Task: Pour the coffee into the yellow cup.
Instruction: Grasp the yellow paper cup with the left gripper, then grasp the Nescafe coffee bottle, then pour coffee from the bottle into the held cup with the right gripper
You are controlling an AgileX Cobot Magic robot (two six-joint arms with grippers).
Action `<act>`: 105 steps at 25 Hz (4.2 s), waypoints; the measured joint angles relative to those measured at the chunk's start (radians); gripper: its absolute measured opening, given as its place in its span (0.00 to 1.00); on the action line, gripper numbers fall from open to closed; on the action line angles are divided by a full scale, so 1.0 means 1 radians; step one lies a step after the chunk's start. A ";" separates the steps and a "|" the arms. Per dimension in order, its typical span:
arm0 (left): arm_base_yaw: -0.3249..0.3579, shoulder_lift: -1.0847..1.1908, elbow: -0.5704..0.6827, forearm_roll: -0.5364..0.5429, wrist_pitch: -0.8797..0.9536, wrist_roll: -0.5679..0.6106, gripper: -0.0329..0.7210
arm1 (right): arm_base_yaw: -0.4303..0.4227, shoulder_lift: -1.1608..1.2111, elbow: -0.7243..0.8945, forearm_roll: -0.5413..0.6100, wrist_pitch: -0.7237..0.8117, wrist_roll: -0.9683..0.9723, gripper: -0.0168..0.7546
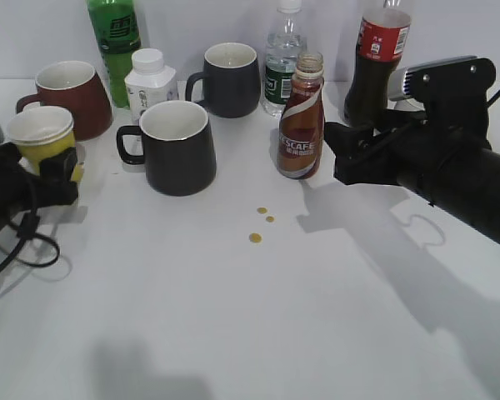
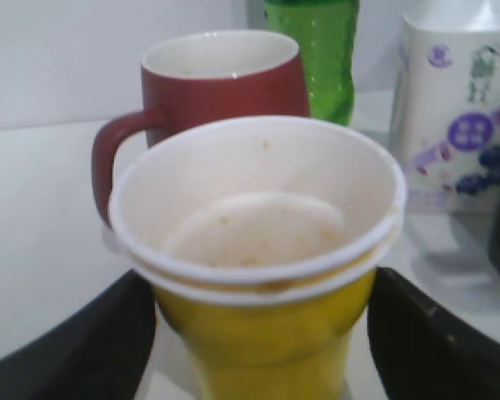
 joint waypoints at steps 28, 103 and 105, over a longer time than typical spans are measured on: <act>0.008 0.124 -0.220 0.003 0.109 0.001 0.64 | 0.000 0.061 -0.062 -0.047 -0.001 0.000 0.74; -0.249 0.013 -0.220 0.771 0.164 -0.234 0.61 | 0.000 0.156 -0.339 -0.565 0.233 -0.848 0.69; -0.249 0.013 -0.210 0.771 0.164 -0.234 0.61 | 0.000 0.156 -0.339 -0.550 0.233 -0.891 0.69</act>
